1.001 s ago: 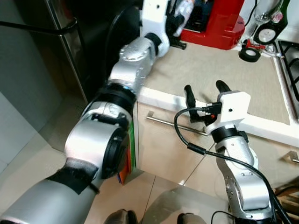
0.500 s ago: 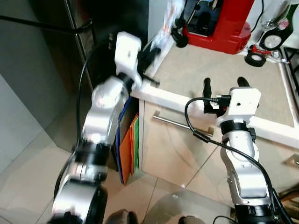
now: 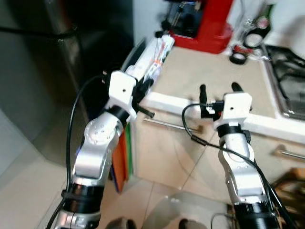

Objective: Restocking fridge

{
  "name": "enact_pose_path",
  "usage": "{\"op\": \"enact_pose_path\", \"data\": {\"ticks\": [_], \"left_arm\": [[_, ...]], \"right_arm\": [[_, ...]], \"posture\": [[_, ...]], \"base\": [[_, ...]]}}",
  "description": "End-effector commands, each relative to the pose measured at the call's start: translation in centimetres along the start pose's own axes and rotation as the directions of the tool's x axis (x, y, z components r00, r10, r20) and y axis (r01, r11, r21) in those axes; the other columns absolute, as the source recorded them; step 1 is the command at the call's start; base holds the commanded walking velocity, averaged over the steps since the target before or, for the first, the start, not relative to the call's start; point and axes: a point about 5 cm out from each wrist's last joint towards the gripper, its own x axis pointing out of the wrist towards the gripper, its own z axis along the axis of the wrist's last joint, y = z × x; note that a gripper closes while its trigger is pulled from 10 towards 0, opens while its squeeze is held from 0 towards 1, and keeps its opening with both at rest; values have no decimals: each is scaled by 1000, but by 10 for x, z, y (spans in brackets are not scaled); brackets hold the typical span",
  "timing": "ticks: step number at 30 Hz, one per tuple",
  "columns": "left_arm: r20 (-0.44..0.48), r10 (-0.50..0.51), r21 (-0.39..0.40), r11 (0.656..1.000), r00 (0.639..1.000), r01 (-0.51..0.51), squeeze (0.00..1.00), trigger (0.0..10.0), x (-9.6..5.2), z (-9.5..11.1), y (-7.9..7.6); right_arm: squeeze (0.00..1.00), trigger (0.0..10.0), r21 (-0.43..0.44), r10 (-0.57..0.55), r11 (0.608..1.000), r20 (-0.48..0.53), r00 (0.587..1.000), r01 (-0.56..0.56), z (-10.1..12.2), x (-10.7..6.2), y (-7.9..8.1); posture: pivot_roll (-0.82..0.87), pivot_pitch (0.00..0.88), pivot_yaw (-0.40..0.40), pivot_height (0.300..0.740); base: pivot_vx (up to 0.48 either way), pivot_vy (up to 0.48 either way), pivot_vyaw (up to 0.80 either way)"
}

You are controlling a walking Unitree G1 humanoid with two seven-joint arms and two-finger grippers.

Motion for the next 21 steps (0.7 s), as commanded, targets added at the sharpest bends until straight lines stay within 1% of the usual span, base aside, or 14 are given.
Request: {"op": "enact_pose_path", "data": {"ticks": [1, 6, 9, 10, 11, 12, 13, 17, 21], "left_arm": [[-27, 35, 9, 999, 999, -35, 0, 10000, 2, -5, 1], [-42, 70, 34, 997, 997, -69, 0, 10000, 2, -12, 2], [-34, 93, 23, 995, 995, -92, 0, 10000, 2, -11, 1], [-21, 126, 15, 992, 992, -125, 0, 10000, 2, -10, 3], [-21, 126, 15, 992, 992, -125, 0, 10000, 2, -10, 3], [-21, 158, 36, 987, 987, -157, 0, 10000, 3, -12, 6], [-28, 171, 29, 985, 985, -170, 0, 10000, 4, -14, 7], [-67, 200, 8, 980, 977, -200, 0, 10000, 6, -22, 11], [-83, 208, 9, 978, 975, -208, 0, 10000, 5, -27, 12]], "right_arm": [[0, 10000, 5, -7, 1000, 17, 1000, 7, 2, 5, -4], [0, 10000, -7, -3, 1000, 28, 1000, 3, 1, 6, -4], [0, 10000, -3, 0, 1000, 37, 999, 0, 3, 6, -5], [0, 10000, -5, 6, 1000, 40, 999, -6, 4, 7, -4], [0, 10000, -5, 6, 1000, 40, 999, -6, 4, 7, -4], [0, 10000, -4, 9, 1000, 37, 999, -9, 3, 8, -4], [0, 10000, -1, 12, 1000, 34, 999, -12, 2, 9, -4], [0, 10000, 21, 23, 1000, 9, 1000, -23, -1, 10, -2], [0, 10000, 32, 30, 999, -9, 999, -30, -6, 7, -1]], "posture": [[-3, 0, 9, 740], [-22, 0, 4, 740], [-26, 0, 0, 740], [-30, 0, -11, 740], [-30, 0, -11, 740], [-35, 0, -17, 740], [-38, 0, -19, 740], [-43, 0, -25, 740], [-40, 0, -25, 740]], "base": [[0, 0, -719], [0, 0, -709], [0, 0, -538], [0, 0, 0], [0, 0, 0], [0, 0, 0], [0, 0, 0], [0, 0, 0], [0, 0, 0]]}}
